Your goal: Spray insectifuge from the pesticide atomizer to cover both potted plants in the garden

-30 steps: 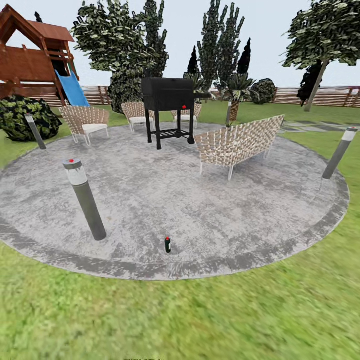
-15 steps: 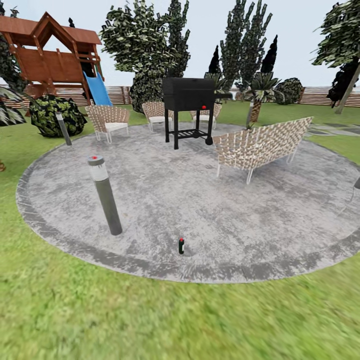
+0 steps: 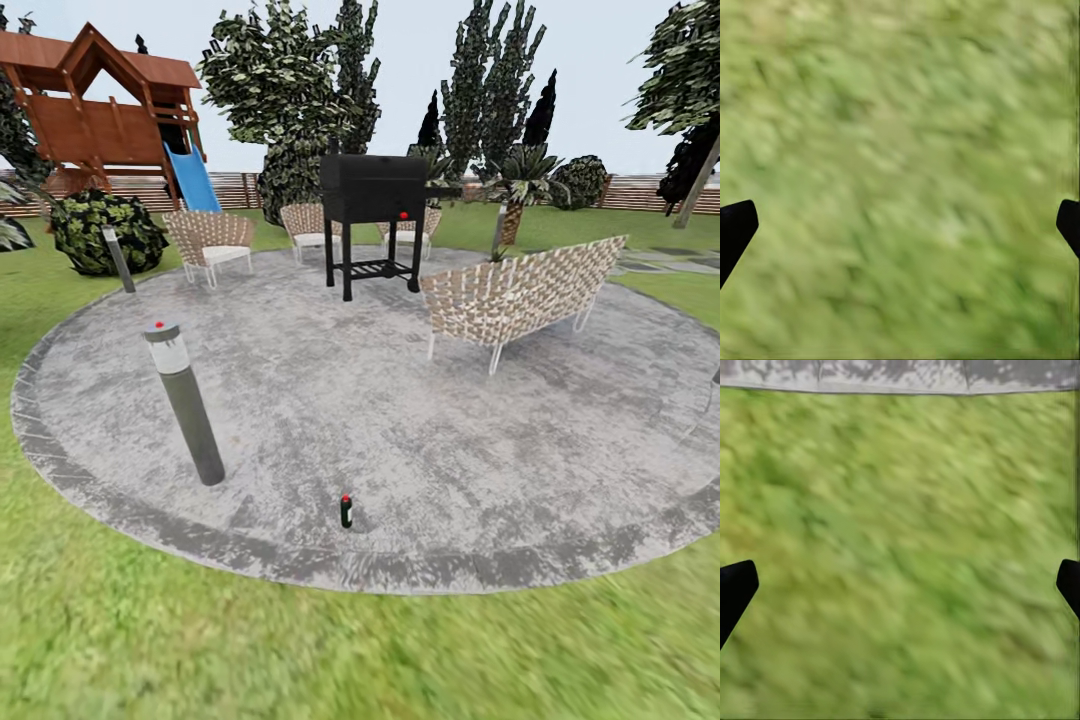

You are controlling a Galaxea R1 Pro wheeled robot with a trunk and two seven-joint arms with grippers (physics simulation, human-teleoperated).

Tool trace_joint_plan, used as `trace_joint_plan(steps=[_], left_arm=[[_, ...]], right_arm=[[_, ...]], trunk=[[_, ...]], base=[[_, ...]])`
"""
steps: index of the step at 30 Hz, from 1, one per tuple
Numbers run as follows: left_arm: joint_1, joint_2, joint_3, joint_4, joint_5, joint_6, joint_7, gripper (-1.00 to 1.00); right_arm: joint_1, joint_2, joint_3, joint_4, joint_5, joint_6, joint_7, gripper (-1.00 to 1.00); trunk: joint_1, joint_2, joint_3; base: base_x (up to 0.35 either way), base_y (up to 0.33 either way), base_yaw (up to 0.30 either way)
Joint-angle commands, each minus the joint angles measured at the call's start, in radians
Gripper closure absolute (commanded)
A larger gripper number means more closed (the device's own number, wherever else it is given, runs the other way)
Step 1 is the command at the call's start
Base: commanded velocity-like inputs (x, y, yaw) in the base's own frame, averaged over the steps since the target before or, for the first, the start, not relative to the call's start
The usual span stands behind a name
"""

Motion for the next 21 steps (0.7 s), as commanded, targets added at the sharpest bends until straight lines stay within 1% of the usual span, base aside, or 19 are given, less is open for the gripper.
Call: trace_joint_plan(steps=[1, 21], left_arm=[[0.000, 0.000, 0.000, 0.001, 0.001, -0.003, 0.001, -1.00], [0.000, 0.000, 0.000, -0.001, 0.002, -0.003, 0.001, -1.00]], right_arm=[[-0.001, 0.000, -0.001, 0.001, 0.000, -0.003, 0.000, -1.00], [-0.001, 0.000, -0.001, 0.001, 0.000, -0.003, 0.000, -1.00]], trunk=[[0.000, 0.000, -0.001], [0.000, 0.000, -0.001]], base=[[0.223, -0.172, 0.000], [0.223, -0.167, 0.000]])
